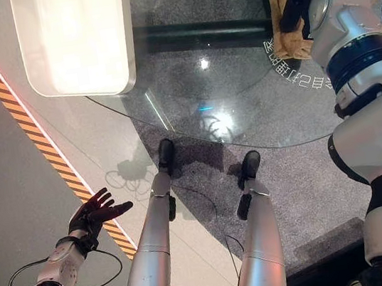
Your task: Wipe the table with a cloth and put it in the basket.
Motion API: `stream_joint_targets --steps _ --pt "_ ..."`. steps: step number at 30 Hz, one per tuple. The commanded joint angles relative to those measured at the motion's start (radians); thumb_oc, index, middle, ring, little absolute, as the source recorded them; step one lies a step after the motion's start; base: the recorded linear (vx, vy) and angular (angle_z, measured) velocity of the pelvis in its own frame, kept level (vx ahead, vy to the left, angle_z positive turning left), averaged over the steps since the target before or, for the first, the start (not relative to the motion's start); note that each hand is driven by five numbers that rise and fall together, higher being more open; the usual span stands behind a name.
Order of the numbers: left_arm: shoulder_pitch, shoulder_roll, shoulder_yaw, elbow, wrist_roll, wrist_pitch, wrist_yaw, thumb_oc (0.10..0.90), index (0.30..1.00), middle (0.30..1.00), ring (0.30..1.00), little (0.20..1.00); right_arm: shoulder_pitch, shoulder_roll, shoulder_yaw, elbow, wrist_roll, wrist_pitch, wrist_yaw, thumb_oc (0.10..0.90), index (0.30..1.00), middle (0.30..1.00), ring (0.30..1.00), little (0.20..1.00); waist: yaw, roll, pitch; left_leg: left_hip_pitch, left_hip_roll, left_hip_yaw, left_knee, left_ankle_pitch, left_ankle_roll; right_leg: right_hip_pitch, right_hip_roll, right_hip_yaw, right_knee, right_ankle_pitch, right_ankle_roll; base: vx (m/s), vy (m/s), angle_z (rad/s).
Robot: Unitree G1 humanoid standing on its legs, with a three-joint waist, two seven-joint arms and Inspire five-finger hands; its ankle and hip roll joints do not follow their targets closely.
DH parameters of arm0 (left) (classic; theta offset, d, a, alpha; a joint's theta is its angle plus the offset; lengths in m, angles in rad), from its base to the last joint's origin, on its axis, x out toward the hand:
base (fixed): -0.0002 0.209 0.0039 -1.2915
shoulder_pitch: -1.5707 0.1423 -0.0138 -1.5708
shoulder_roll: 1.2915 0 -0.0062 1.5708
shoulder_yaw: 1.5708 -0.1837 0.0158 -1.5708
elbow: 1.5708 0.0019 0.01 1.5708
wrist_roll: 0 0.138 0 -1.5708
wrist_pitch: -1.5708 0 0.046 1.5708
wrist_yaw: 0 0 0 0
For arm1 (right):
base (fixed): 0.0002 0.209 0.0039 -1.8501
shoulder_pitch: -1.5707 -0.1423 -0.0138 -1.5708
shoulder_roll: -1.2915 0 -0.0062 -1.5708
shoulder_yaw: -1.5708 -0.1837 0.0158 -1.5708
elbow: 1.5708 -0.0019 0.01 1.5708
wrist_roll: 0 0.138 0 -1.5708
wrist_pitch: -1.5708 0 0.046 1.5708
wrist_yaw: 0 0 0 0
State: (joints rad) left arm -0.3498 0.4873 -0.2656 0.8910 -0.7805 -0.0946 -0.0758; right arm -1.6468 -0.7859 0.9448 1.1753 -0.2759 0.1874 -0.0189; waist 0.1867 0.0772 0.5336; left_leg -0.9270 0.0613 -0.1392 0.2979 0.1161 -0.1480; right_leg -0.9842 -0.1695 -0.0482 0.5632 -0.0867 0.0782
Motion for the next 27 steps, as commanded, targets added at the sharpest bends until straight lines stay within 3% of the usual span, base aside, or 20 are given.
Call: stream_joint_targets --steps 1,27 --pt "0.054 0.038 -0.012 0.034 -0.025 -0.009 0.004 0.800 0.900 0.900 0.900 0.900 -0.034 -0.072 0.070 0.022 -0.041 0.039 -0.026 0.100 0.300 0.300 0.300 0.200 -0.021 0.047 -0.014 -0.011 -0.084 0.059 0.009 -0.046 0.102 0.029 0.067 -0.116 -0.110 0.040 -0.043 0.00 0.000 0.00" --pt "0.048 0.046 -0.012 0.027 -0.026 -0.007 0.003 0.800 0.900 0.900 0.900 0.900 -0.028 -0.077 0.071 0.021 -0.023 0.047 -0.029 0.100 0.300 0.300 0.300 0.200 -0.021 0.043 -0.014 -0.007 -0.078 0.064 -0.004 -0.042 0.100 0.033 0.064 -0.125 -0.121 0.045 -0.041 0.00 0.000 0.00"
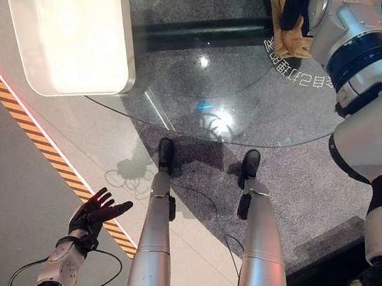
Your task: Wipe the table with a cloth and put it in the basket.
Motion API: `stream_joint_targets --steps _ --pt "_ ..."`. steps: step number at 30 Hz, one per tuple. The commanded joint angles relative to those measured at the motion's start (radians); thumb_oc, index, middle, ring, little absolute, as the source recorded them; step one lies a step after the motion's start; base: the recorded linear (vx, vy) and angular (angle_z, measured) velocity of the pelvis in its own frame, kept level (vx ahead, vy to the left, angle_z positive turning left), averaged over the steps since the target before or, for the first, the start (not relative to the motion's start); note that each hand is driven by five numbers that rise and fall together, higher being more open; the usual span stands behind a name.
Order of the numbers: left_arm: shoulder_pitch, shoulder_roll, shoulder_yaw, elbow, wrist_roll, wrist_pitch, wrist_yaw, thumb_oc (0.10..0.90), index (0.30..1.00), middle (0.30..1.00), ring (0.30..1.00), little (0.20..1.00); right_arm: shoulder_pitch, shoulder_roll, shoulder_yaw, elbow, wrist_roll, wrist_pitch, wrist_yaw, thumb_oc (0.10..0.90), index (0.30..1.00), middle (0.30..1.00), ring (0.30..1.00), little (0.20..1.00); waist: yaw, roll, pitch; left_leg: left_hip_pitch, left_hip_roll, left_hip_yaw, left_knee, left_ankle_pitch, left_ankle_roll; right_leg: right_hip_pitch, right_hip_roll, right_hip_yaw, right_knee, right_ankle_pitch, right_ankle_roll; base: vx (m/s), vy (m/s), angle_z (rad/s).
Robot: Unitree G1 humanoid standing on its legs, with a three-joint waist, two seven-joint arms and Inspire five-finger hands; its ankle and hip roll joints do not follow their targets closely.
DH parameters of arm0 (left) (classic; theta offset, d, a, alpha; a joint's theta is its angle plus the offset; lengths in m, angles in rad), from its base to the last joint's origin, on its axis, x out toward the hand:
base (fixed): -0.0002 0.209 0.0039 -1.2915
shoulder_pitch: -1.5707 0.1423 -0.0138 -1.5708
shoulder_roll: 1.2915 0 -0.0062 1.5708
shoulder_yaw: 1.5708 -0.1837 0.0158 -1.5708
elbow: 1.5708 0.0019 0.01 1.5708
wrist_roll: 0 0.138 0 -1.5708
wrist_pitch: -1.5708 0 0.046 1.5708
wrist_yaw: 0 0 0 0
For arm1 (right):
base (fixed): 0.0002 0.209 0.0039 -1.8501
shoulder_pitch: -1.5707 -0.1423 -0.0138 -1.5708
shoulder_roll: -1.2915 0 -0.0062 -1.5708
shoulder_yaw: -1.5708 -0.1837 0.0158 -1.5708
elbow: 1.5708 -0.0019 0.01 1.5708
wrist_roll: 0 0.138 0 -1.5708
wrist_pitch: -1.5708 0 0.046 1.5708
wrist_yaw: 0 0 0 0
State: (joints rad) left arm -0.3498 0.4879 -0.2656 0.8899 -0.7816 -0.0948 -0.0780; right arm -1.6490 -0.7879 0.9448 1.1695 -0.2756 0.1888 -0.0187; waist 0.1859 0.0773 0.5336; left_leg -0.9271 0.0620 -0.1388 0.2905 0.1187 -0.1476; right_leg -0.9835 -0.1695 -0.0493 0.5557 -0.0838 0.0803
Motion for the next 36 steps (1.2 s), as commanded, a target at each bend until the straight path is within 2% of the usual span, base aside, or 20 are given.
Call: stream_joint_targets --steps 1,36 --pt "0.048 0.046 -0.013 0.028 -0.025 -0.007 0.005 0.800 0.900 0.900 0.900 0.900 -0.027 -0.075 0.072 0.027 -0.023 0.046 -0.029 0.100 0.300 0.300 0.300 0.200 -0.020 0.043 -0.014 -0.008 -0.078 0.064 0.004 -0.044 0.099 0.032 0.064 -0.124 -0.114 0.042 -0.043 0.00 0.000 0.00" --pt "0.039 0.048 -0.013 0.036 -0.021 -0.010 0.000 0.800 0.900 0.900 0.900 0.900 -0.023 -0.071 0.067 0.026 -0.019 0.042 -0.036 0.100 0.300 0.300 0.300 0.200 -0.019 0.044 -0.014 0.001 -0.079 0.065 -0.013 -0.039 0.099 0.040 0.064 -0.128 -0.129 0.046 -0.041 0.00 0.000 0.00"
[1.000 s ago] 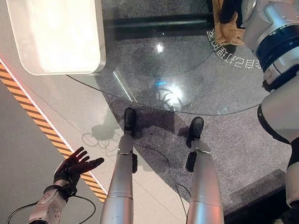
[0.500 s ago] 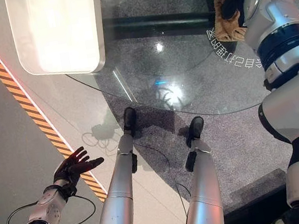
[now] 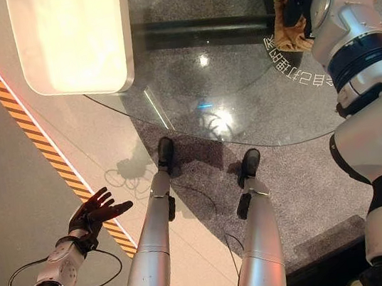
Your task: Wipe the table with a cloth and put it in the basket.
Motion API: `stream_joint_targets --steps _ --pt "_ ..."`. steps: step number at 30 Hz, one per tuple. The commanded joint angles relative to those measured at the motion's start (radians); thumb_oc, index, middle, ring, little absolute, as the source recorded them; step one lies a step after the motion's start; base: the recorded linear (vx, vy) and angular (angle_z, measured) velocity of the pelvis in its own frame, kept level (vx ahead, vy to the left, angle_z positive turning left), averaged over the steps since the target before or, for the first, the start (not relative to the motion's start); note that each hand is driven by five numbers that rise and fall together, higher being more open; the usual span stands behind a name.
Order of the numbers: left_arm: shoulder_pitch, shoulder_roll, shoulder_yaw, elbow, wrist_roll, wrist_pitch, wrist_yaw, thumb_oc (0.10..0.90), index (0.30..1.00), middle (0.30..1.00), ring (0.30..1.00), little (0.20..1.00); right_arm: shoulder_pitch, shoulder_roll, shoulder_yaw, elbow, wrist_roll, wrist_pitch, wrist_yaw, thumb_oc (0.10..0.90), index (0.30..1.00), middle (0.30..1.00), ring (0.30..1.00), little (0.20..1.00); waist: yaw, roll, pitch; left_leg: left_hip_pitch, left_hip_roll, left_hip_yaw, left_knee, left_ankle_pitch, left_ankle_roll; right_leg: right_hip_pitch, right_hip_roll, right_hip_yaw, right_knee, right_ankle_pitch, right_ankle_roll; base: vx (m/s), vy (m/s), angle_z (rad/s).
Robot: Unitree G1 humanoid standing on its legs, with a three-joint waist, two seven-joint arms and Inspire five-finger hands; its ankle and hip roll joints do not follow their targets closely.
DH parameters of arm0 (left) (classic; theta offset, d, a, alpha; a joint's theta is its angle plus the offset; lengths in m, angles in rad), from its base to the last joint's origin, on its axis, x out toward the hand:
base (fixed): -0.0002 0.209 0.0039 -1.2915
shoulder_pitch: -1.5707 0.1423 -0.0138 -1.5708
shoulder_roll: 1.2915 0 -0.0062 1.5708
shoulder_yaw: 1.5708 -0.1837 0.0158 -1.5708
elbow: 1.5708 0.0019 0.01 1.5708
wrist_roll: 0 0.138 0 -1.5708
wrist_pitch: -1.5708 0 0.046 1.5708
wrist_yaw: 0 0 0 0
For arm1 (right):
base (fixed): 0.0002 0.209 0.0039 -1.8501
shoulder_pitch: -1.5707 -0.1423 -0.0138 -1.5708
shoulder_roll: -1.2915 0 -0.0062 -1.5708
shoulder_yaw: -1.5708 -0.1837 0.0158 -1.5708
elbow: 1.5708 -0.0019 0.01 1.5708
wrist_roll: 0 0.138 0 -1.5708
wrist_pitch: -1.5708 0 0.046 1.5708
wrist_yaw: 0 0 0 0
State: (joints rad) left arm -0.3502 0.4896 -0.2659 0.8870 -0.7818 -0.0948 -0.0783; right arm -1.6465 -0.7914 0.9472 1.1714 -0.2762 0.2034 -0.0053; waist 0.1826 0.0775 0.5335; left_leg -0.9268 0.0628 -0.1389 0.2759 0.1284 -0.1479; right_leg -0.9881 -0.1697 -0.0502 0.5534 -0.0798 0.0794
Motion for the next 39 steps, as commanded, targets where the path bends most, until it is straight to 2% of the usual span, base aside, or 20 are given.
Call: stream_joint_targets --steps 1,10,27,39 --pt "0.040 0.047 -0.013 0.039 -0.021 -0.010 -0.001 0.800 0.900 0.900 0.900 0.900 -0.027 -0.067 0.066 0.024 -0.020 0.025 -0.055 0.100 0.300 0.300 0.300 0.200 -0.016 0.044 -0.013 0.001 -0.079 0.065 0.001 -0.048 0.099 0.045 0.065 -0.127 -0.128 0.042 -0.040 0.00 0.000 0.00" --pt "0.046 0.040 -0.017 0.033 -0.020 -0.017 0.005 0.800 0.900 0.900 0.900 0.900 -0.024 -0.065 0.042 -0.010 0.003 0.012 -0.166 0.100 0.300 0.300 0.300 0.200 -0.019 0.044 -0.013 0.000 -0.081 0.066 0.001 -0.050 0.100 0.044 0.068 -0.125 -0.128 0.044 -0.038 0.00 0.000 0.00" --pt "0.039 0.028 -0.029 0.029 -0.024 -0.020 0.017 0.800 0.900 0.900 0.900 0.900 -0.011 -0.049 0.033 -0.044 0.023 0.028 -0.228 0.100 0.300 0.300 0.300 0.200 -0.023 0.048 -0.013 -0.001 -0.082 0.069 -0.004 -0.049 0.099 0.042 0.073 -0.122 -0.136 0.045 -0.038 0.00 0.000 0.00" --pt "0.027 -0.005 -0.042 0.028 -0.020 -0.025 0.020 0.800 0.900 0.900 0.900 0.900 0.017 0.041 -0.007 -0.166 0.075 0.030 -0.282 0.100 0.300 0.300 0.300 0.200 -0.019 0.063 -0.013 0.001 -0.090 0.068 -0.005 -0.051 0.098 0.042 0.076 -0.118 -0.140 0.037 -0.041 0.00 0.012 -0.01"
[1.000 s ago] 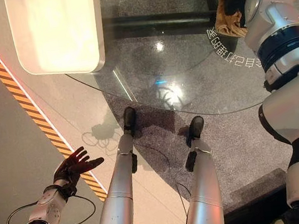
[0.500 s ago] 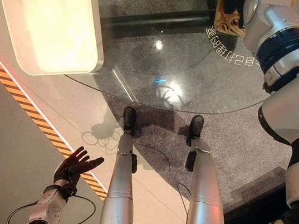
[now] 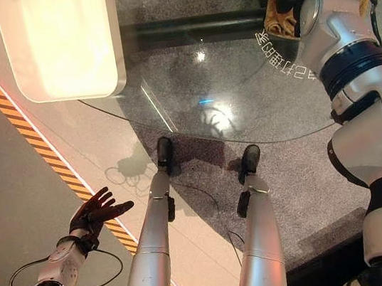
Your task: Wipe the table with a cloth and put it in the basket.
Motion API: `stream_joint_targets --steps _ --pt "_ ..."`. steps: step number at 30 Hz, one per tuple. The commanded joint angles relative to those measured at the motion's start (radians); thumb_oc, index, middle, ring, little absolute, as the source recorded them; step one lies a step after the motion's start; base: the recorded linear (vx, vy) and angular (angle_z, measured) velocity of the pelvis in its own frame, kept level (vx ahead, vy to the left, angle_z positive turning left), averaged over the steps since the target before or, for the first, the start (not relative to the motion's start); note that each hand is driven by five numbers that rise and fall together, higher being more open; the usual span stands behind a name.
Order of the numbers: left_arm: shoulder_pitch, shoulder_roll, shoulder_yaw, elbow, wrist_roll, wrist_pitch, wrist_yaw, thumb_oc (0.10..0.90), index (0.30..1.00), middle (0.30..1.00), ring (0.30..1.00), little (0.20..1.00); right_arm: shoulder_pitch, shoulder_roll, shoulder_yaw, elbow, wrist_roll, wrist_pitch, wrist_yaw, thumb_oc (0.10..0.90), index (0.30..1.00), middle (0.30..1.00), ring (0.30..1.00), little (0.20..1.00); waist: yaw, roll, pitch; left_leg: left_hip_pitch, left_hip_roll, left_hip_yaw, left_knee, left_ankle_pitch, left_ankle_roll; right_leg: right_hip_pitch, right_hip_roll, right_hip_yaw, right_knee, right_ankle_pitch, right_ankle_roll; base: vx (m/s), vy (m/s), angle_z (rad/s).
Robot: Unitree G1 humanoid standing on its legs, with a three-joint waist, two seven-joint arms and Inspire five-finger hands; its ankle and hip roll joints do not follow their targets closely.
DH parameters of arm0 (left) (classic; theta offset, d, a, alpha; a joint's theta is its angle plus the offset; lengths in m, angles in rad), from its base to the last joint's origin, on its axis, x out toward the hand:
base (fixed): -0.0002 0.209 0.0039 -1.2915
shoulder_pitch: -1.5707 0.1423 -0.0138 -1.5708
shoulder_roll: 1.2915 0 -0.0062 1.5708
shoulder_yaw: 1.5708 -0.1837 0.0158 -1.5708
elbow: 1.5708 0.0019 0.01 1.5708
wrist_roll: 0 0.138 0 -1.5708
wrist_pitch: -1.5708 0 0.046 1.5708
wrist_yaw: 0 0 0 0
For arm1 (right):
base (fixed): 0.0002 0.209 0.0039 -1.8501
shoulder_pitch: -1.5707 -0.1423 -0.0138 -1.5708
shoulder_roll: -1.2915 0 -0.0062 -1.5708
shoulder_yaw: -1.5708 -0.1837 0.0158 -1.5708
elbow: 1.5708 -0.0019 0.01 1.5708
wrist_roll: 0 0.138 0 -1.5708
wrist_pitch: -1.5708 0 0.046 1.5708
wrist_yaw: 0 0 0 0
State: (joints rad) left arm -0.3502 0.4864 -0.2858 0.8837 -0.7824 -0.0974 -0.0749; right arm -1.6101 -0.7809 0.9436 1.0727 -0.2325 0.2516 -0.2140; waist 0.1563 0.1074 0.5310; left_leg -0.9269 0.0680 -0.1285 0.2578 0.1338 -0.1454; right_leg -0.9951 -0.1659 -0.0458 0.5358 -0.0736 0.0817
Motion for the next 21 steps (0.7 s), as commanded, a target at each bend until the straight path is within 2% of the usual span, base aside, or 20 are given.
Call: stream_joint_targets --steps 1,8,21 --pt "0.028 -0.008 -0.024 0.031 -0.020 -0.026 0.017 0.800 0.900 0.900 0.900 0.900 -0.021 0.041 -0.004 -0.074 0.037 -0.014 -0.074 0.100 0.300 0.300 0.300 0.200 0.009 0.036 -0.011 0.001 -0.097 0.058 0.013 -0.056 0.095 0.049 0.072 -0.123 -0.123 0.029 -0.045 0.01 0.040 -0.02" --pt "0.028 -0.033 -0.033 0.025 -0.013 -0.034 0.025 0.800 0.900 0.900 0.900 0.900 -0.030 0.116 -0.009 -0.113 0.036 -0.011 -0.072 0.100 0.300 0.300 0.300 0.200 0.026 0.046 -0.011 0.002 -0.104 0.053 0.007 -0.050 0.096 0.052 0.070 -0.129 -0.124 0.026 -0.047 0.00 0.010 0.00" --pt "0.049 -0.053 -0.036 -0.003 0.013 -0.040 0.039 0.800 0.900 0.900 0.900 0.900 -0.029 0.194 0.015 -0.215 -0.010 0.010 -0.036 0.100 0.300 0.300 0.300 0.200 0.051 0.049 -0.011 -0.004 -0.114 0.042 0.010 -0.048 0.101 0.051 0.067 -0.142 -0.116 0.020 -0.048 0.00 0.000 0.00"
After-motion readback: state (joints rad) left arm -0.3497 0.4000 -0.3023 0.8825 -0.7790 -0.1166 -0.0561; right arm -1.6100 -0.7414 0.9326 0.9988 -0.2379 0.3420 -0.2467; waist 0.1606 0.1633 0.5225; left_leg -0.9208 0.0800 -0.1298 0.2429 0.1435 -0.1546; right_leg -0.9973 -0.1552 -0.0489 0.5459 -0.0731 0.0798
